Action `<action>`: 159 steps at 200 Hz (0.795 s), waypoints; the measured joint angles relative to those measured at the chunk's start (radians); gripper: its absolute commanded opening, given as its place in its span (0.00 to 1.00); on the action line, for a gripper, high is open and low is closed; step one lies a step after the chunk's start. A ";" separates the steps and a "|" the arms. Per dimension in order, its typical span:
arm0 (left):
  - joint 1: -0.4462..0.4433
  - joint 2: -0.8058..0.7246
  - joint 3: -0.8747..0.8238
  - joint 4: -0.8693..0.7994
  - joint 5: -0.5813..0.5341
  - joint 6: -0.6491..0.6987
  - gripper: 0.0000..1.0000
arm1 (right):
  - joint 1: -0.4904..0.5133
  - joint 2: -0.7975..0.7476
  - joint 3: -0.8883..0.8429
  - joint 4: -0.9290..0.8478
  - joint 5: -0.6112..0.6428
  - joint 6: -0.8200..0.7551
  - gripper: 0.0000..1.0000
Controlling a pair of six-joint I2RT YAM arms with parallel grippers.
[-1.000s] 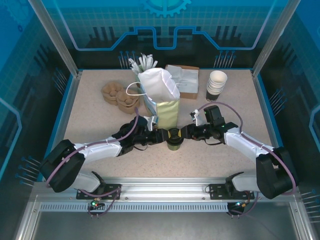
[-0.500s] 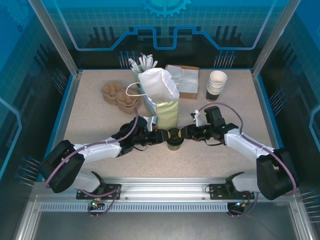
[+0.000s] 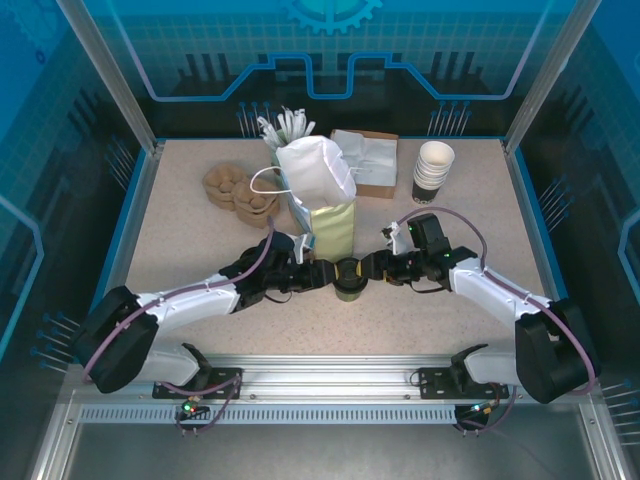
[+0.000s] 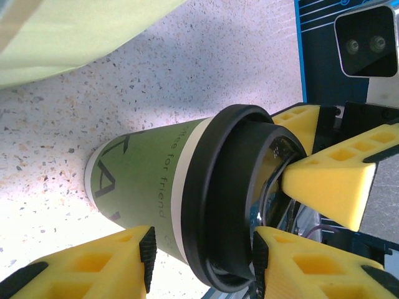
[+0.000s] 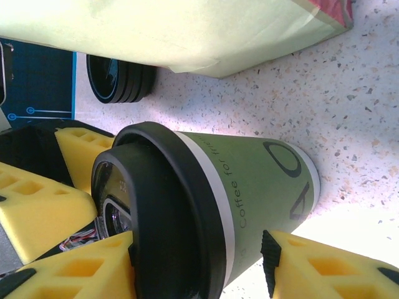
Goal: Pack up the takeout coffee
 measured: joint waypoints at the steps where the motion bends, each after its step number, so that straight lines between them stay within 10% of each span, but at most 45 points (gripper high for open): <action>1: 0.000 -0.001 0.000 -0.002 0.000 0.000 0.47 | 0.000 0.000 0.000 -0.002 0.000 0.000 0.55; 159: 0.007 -0.237 0.097 -0.292 -0.069 0.085 0.59 | 0.007 -0.013 0.214 -0.223 0.072 -0.064 0.61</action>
